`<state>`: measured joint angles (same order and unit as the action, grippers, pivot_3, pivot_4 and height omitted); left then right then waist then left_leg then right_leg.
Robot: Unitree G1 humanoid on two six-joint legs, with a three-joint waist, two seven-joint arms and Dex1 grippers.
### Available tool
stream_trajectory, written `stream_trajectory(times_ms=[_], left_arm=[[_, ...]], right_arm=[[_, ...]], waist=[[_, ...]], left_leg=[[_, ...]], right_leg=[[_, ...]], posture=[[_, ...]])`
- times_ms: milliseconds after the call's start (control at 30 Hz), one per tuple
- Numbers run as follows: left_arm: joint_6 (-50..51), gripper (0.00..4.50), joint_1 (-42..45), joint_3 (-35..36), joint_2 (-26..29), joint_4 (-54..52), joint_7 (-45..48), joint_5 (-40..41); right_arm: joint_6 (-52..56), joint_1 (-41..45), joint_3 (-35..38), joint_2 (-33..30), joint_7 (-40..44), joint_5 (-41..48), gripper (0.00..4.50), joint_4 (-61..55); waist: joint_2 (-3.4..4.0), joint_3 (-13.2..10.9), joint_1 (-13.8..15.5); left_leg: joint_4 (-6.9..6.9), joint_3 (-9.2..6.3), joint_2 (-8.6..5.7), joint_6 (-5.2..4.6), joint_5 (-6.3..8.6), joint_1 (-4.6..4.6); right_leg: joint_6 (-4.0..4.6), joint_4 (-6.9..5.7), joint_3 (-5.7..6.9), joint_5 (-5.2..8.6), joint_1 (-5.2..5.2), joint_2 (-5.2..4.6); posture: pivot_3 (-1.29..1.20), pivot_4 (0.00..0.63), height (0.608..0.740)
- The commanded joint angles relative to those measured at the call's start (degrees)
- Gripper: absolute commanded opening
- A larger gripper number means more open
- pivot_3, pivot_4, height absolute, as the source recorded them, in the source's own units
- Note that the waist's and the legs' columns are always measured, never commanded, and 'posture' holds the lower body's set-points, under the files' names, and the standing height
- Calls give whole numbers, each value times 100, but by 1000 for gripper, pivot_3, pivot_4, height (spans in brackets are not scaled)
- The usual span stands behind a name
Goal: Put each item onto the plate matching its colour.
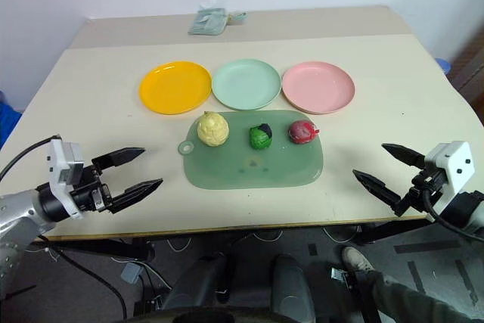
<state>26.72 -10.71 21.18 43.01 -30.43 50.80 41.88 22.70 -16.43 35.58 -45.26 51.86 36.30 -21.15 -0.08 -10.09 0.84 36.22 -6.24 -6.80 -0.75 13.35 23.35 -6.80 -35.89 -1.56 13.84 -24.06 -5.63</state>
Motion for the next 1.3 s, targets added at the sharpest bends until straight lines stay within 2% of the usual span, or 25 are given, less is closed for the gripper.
stream_trajectory(times_ms=[33,767,900,967,1133,1300], left_arm=[[-8,4500,35,43,112,-70,59,-11],[-279,4500,153,-193,-328,138,-120,-275],[-179,4500,241,-270,-606,58,-564,-336],[230,4500,428,-307,-599,43,-1028,-355],[1088,4500,1191,-454,-606,97,-1651,7],[1510,4500,1920,-902,-1068,174,-2371,-93]], right_arm=[[-9,48,195,-55,-53,55,4476,-208],[-14,133,82,60,-278,80,4476,-550],[-101,337,-35,95,-277,129,4476,-590],[-109,580,-136,86,-291,214,4476,-630],[1,1153,-592,28,-216,325,4476,-686],[-117,1574,-1147,47,-60,150,4476,-485]], waist=[[0,0,1],[-1,0,2],[-1,-1,0],[-1,-1,0],[-5,-2,4],[-6,-3,6]], left_leg=[[0,0,0,0,0,0],[1,1,1,0,0,1],[1,0,1,0,0,1],[1,0,1,0,0,1],[6,-1,1,-1,-1,1],[4,0,-1,-1,0,1]], right_leg=[[0,0,0,0,0,0],[0,3,1,0,1,0],[-1,2,1,-1,1,1],[-1,2,1,-1,1,1],[-14,-2,10,-9,1,4],[-21,-5,10,-13,-2,4]], posture=[[0,150,740],[0,150,740],[0,150,740],[0,150,740],[0,150,740],[0,150,740]])
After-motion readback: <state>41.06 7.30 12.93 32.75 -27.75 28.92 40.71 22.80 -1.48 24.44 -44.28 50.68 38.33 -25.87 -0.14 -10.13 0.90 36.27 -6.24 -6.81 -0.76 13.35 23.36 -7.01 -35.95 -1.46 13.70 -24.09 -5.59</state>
